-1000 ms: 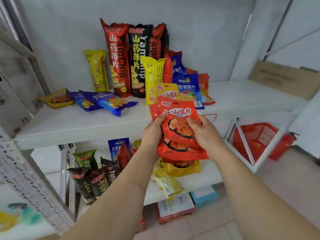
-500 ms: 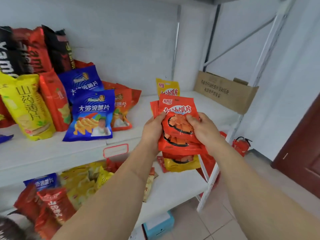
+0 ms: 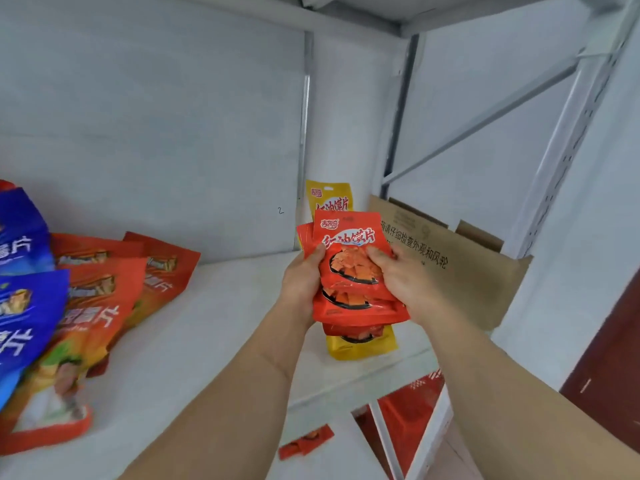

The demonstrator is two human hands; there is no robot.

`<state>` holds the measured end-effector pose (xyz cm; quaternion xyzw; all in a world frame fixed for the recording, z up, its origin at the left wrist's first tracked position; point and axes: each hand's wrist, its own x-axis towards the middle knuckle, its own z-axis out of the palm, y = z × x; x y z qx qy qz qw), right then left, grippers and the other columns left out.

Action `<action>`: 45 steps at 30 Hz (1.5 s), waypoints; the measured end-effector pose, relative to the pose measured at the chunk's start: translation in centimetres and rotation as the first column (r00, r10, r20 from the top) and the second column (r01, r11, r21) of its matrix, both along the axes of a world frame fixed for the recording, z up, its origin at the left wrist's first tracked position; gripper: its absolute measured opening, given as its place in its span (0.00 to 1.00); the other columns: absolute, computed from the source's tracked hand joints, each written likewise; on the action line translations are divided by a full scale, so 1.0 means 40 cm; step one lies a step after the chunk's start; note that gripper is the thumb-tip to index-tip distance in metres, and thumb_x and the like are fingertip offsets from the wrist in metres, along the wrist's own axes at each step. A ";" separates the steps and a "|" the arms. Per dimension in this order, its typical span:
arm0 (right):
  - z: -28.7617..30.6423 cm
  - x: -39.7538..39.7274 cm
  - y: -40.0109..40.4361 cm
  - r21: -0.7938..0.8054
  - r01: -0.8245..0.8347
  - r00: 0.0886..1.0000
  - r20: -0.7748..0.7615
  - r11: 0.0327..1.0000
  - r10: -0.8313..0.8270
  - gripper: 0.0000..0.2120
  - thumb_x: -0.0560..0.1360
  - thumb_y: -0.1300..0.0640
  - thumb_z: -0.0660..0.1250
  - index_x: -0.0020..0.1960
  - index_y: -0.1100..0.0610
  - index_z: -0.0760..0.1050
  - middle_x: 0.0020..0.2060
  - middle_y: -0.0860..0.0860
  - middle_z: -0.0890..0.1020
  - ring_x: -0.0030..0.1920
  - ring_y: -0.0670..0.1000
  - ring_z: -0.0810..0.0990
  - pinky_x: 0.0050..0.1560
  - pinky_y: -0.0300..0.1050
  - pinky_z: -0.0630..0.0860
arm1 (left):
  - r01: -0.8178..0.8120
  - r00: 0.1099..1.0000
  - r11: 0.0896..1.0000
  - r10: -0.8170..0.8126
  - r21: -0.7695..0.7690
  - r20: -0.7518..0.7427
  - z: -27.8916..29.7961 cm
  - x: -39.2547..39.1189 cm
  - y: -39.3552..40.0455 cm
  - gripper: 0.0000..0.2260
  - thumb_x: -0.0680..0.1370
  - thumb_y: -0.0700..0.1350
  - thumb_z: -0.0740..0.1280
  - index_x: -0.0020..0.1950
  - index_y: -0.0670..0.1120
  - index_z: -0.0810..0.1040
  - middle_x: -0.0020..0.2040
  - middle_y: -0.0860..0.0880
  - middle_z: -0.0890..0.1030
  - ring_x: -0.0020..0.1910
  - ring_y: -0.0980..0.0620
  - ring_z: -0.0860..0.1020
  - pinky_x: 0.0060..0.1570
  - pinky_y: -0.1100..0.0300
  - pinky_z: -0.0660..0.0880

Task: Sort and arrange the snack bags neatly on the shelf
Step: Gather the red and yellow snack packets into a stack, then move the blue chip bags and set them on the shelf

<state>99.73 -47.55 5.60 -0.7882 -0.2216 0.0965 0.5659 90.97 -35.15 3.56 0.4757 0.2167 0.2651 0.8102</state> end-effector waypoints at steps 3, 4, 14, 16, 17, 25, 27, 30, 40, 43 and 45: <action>0.000 0.118 0.030 0.006 -0.011 1.000 -0.024 1.000 0.011 0.08 0.76 0.40 0.67 0.52 0.41 0.76 0.48 0.44 0.84 0.47 0.50 0.85 0.54 0.52 0.81 | -0.002 1.000 1.000 0.002 -0.008 -0.017 -0.007 0.118 0.035 0.08 0.82 0.50 0.66 0.56 0.49 0.81 0.43 0.47 0.87 0.42 0.45 0.86 0.39 0.53 0.81; -0.007 0.160 0.039 0.005 -0.012 1.000 -0.026 1.000 0.012 0.04 0.78 0.42 0.66 0.50 0.41 0.75 0.47 0.44 0.84 0.45 0.49 0.84 0.52 0.50 0.80 | -0.004 1.000 1.000 0.003 -0.022 -0.029 -0.014 0.160 0.047 0.08 0.82 0.50 0.66 0.56 0.49 0.81 0.43 0.47 0.87 0.41 0.46 0.86 0.39 0.54 0.81; -0.067 0.447 0.108 -0.172 0.066 0.997 0.053 0.983 -0.058 0.22 0.80 0.39 0.59 0.66 0.53 0.74 0.55 0.49 0.81 0.52 0.53 0.80 0.56 0.50 0.76 | -0.085 0.983 0.993 0.070 -0.077 -0.172 -0.086 0.448 0.122 0.11 0.81 0.52 0.66 0.58 0.48 0.80 0.50 0.43 0.86 0.49 0.39 0.85 0.54 0.40 0.80; -0.068 0.471 0.113 -0.208 0.091 0.990 0.127 0.974 -0.065 0.24 0.81 0.40 0.58 0.68 0.55 0.72 0.59 0.52 0.80 0.57 0.55 0.79 0.55 0.49 0.74 | -0.097 0.964 0.995 0.086 -0.034 -0.251 -0.088 0.479 0.132 0.14 0.80 0.54 0.67 0.60 0.47 0.81 0.50 0.43 0.86 0.49 0.39 0.85 0.55 0.41 0.80; -0.066 0.479 0.116 -0.212 0.114 0.983 0.167 0.971 -0.079 0.25 0.81 0.40 0.58 0.69 0.55 0.71 0.62 0.53 0.79 0.60 0.56 0.78 0.57 0.50 0.73 | -0.101 0.952 0.995 0.092 -0.015 -0.292 -0.085 0.487 0.136 0.15 0.80 0.54 0.68 0.60 0.46 0.81 0.50 0.43 0.86 0.49 0.40 0.85 0.54 0.42 0.80; -0.033 0.451 0.151 -0.400 0.322 0.594 0.791 0.858 0.146 0.19 0.81 0.44 0.54 0.61 0.52 0.77 0.55 0.53 0.81 0.58 0.57 0.77 0.60 0.55 0.68 | -0.065 0.713 0.739 0.504 0.670 -0.487 -0.047 0.411 0.172 0.23 0.81 0.51 0.64 0.74 0.44 0.69 0.70 0.46 0.75 0.66 0.44 0.74 0.58 0.56 0.71; -0.034 0.425 0.164 -0.413 0.314 0.482 0.845 0.855 0.231 0.18 0.81 0.46 0.55 0.56 0.54 0.80 0.51 0.53 0.82 0.55 0.57 0.78 0.60 0.55 0.67 | 0.144 0.576 0.458 0.683 0.877 -0.450 -0.041 0.362 0.153 0.18 0.82 0.50 0.59 0.71 0.49 0.72 0.69 0.47 0.76 0.66 0.44 0.75 0.57 0.54 0.71; -0.044 0.370 0.188 -0.384 0.248 0.290 0.906 0.890 0.310 0.13 0.78 0.50 0.61 0.47 0.55 0.82 0.43 0.52 0.83 0.47 0.57 0.80 0.56 0.53 0.67 | 0.343 0.483 0.130 0.825 0.930 -0.294 -0.043 0.286 0.118 0.14 0.82 0.49 0.57 0.63 0.48 0.78 0.60 0.47 0.80 0.57 0.43 0.78 0.47 0.55 0.70; -0.139 -0.015 0.255 -0.507 0.029 0.036 0.862 0.861 0.506 0.03 0.67 0.56 0.74 0.36 0.53 0.80 0.33 0.50 0.81 0.38 0.55 0.80 0.46 0.49 0.71 | 0.641 0.339 -0.126 0.932 0.757 -0.131 -0.107 -0.162 0.085 0.11 0.83 0.47 0.57 0.53 0.47 0.79 0.49 0.48 0.81 0.49 0.44 0.80 0.43 0.55 0.66; -0.137 -0.174 0.266 -0.522 -0.036 0.002 0.853 0.852 0.523 0.02 0.69 0.56 0.72 0.38 0.53 0.80 0.34 0.50 0.81 0.39 0.56 0.81 0.47 0.49 0.71 | 0.635 0.305 -0.105 0.944 0.765 -0.123 -0.107 -0.326 0.072 0.11 0.82 0.47 0.58 0.53 0.47 0.79 0.50 0.48 0.82 0.51 0.44 0.80 0.49 0.54 0.71; -0.136 -0.284 0.270 -0.538 -0.089 -0.026 0.843 0.839 0.538 0.04 0.74 0.56 0.68 0.43 0.53 0.81 0.39 0.51 0.82 0.44 0.56 0.81 0.50 0.50 0.71 | 0.641 0.283 -0.098 0.952 0.762 -0.115 -0.098 -0.434 0.061 0.11 0.82 0.48 0.58 0.54 0.48 0.79 0.53 0.48 0.82 0.54 0.44 0.80 0.52 0.53 0.71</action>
